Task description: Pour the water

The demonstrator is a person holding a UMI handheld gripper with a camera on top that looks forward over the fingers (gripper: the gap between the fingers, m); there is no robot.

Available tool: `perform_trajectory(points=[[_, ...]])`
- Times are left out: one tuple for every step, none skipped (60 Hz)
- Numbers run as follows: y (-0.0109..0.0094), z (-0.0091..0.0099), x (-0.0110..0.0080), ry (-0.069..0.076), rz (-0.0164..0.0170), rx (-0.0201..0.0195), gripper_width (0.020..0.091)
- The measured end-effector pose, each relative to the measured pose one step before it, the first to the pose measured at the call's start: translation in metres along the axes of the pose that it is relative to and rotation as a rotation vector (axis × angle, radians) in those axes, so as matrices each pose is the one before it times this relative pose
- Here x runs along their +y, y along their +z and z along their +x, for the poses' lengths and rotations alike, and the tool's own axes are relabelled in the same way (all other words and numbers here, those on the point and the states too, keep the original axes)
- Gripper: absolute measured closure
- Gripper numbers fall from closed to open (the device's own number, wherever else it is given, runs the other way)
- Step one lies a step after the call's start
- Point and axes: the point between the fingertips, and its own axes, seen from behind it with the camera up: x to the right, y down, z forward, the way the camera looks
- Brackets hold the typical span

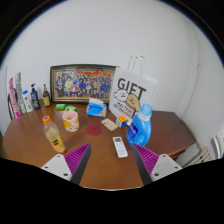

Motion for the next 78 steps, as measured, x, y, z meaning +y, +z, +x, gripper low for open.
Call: perform_trajectory(points=[[-0.00004,-0.00351,0.00166,0.0009,-0.00315,-0.01076,0.0253],[0.00004,-0.00340,0.00224,0.0011,-0.00379,-0.00950,0.0254],[-0.00002,-0.00358,0.00288,0.0016,-0.00444,-0.00883,0.0254],[0.00024,-0.00370,0.00299,0.0014,-0.00390,-0.00842,0.0255],[0.00025,-0.00395,0.00307,0.0013,-0.00336,-0.00813,0.0255],[0.00027,-0.00413,0.00316,0.0007,-0.00321,-0.00786,0.0254],[0.00044,-0.00448,0.00312,0.0011,-0.00354,-0.00798,0.0253],[0.00053,-0.00470,0.00321,0.0017,-0.00393,-0.00791,0.0253],[0.00186,-0.00411,0.00231,0.0021,-0.00396,-0.00930,0.0254],[0.00042,-0.00532,0.00322,0.0018,-0.00292,-0.00930,0.0254],[0.00117,-0.00548,0.00284,0.0011,-0.00264,-0.01010,0.0254],[0.00101,-0.00540,0.00294,0.0008,-0.00228,-0.01102,0.0254],[0.00089,-0.00596,0.00255,0.0008,-0.00270,-0.01143,0.0253],[0.00111,-0.00605,0.00254,0.0001,-0.00200,-0.01171,0.0254],[0.00090,-0.00684,0.00241,-0.0006,-0.00142,-0.01292,0.0254],[0.00113,-0.00701,0.00225,-0.0012,-0.00100,-0.01405,0.0252],[0.00150,-0.00714,0.00203,-0.0021,-0.00064,-0.01343,0.0251],[0.00173,-0.00708,0.00167,-0.0025,-0.00034,-0.01230,0.0251],[0.00184,-0.00748,0.00191,-0.0035,0.00031,-0.01284,0.0251],[0.00220,-0.00846,0.00137,-0.0048,0.00157,-0.01495,0.0252],[0.00219,-0.00795,0.00062,-0.0060,0.00410,-0.01568,0.0251],[0.00142,-0.00946,0.00009,-0.0042,0.00500,-0.01270,0.0250],[0.00407,-0.00592,-0.00006,-0.0054,0.00966,-0.01368,0.0248],[0.00208,-0.00853,-0.00031,-0.0026,0.00507,-0.00828,0.0247],[0.00370,-0.00714,0.00007,-0.0040,0.00652,-0.01038,0.0247],[0.00402,-0.00731,-0.00069,-0.0033,0.00680,-0.01031,0.0245],[0.00414,-0.00707,-0.00080,-0.0015,0.00822,-0.01004,0.0244],[0.00476,-0.00679,-0.00149,0.0009,0.00932,-0.00923,0.0241],[0.00513,-0.00639,-0.00149,0.0029,0.00978,-0.00924,0.0248],[0.00550,-0.00651,-0.00136,0.0045,0.00925,-0.00921,0.0245],[0.00598,-0.00624,-0.00109,0.0058,0.00841,-0.00949,0.0247],[0.00621,-0.00569,-0.00089,0.0062,0.00815,-0.00944,0.0245],[0.00667,-0.00485,-0.00091,0.0063,0.00850,-0.00844,0.0246],[0.00716,-0.00430,-0.00092,0.0062,0.00943,-0.00609,0.0245],[0.00726,-0.00326,-0.00131,0.0059,0.00972,-0.00349,0.0247],[0.00761,-0.00234,-0.00076,0.0046,0.00995,-0.00051,0.0246],[0.00785,-0.00177,-0.00060,0.0036,0.00972,0.00210,0.0246],[0.00823,-0.00096,-0.00047,0.0021,0.00958,0.00391,0.0246],[0.00829,-0.00033,-0.00002,0.0008,0.00846,0.00586,0.0245],[0.00822,0.00025,0.00043,-0.0003,0.00564,0.00824,0.0247],[0.00807,0.00031,0.00071,-0.0003,0.00488,0.00839,0.0246],[0.00800,-0.00022,0.00006,-0.0003,0.00711,0.00689,0.0246],[0.00753,-0.00050,-0.00079,-0.0005,0.01080,0.00497,0.0252],[0.00760,-0.00099,-0.00079,-0.0017,0.01335,0.00349,0.0264],[0.00713,-0.00127,-0.00035,-0.0045,0.01152,0.00104,0.0281],[0.00711,-0.00118,0.00075,-0.0073,0.00758,0.00060,0.0300],[0.00675,-0.00109,0.00147,-0.0081,0.00403,0.00098,0.0327],[0.00621,-0.00023,0.00154,-0.0071,0.00175,0.00459,0.0358],[0.00588,0.00047,0.00183,-0.0046,0.00120,0.00837,0.0383],[0.00560,-0.00040,0.00230,-0.0035,-0.00021,0.00589,0.0415],[0.00502,-0.00079,0.00280,-0.0037,-0.00288,0.00345,0.0441],[0.00450,-0.00053,0.00283,-0.0049,-0.00391,0.00362,0.0464],[0.00379,-0.00037,0.00195,-0.0064,-0.00197,0.00323,0.0491],[0.00325,-0.00077,0.00093,-0.0065,0.00165,0.00187,0.0556],[0.00209,0.00060,-0.00014,-0.0054,0.00570,0.00734,0.0625],[0.00138,0.00124,-0.00263,-0.0071,0.01382,0.00937,0.0663],[0.00105,0.00053,-0.00264,-0.0036,0.01281,0.00589,0.0676],[0.00098,-0.00005,0.00086,-0.0031,0.00352,0.00063,0.0677],[0.00083,0.00024,0.00056,-0.0058,-0.00045,0.00418,0.0693],[0.00061,0.00009,-0.00085,-0.0046,0.00457,0.00396,0.0728],[0.00046,-0.00031,-0.00041,-0.0006,0.00236,0.00209,0.0730],[0.00010,-0.00056,0.00039,0.0012,-0.00308,0.00168,0.0737],[0.00016,0.00012,0.00011,0.0007,-0.00461,0.00386,0.0777],[-0.00015,0.00049,0.00041,-0.0002,-0.00714,0.00564,0.0793],[-0.00012,-0.00027,-0.00015,0.0020,-0.00595,0.00305,0.0786],[-0.00027,-0.00042,-0.00084,-0.0001,-0.00442,0.00288,0.0829],[0.00022,0.00087,-0.00175,0.0005,0.00156,0.00176,0.0833],[-0.00083,-0.00120,-0.00183,0.0016,0.00032,0.00124,0.0834],[-0.00057,-0.00168,-0.00291,-0.0013,0.00200,0.00144,0.0834],[-0.00006,-0.00257,-0.00318,-0.0025,0.00018,-0.00094,0.0834],[-0.00031,-0.00265,-0.00293,-0.0035,0.00047,-0.00237,0.0834],[-0.00041,-0.00349,-0.00403,-0.0021,0.00176,-0.00393,0.0834],[-0.00014,-0.00401,-0.00473,0.0001,0.00352,-0.00454,0.0834],[0.00014,-0.00410,-0.00620,0.0008,0.00740,-0.00478,0.0873],[-0.00004,-0.00325,-0.00685,0.0053,0.00909,-0.00022,0.0879],[0.00019,-0.00351,-0.00707,0.0115,0.00960,0.00021,0.0880],[0.00055,-0.00442,-0.00771,0.0131,0.01031,-0.00299,0.0879],[0.00042,-0.00538,-0.00739,0.0160,0.00454,-0.01000,0.0879]])
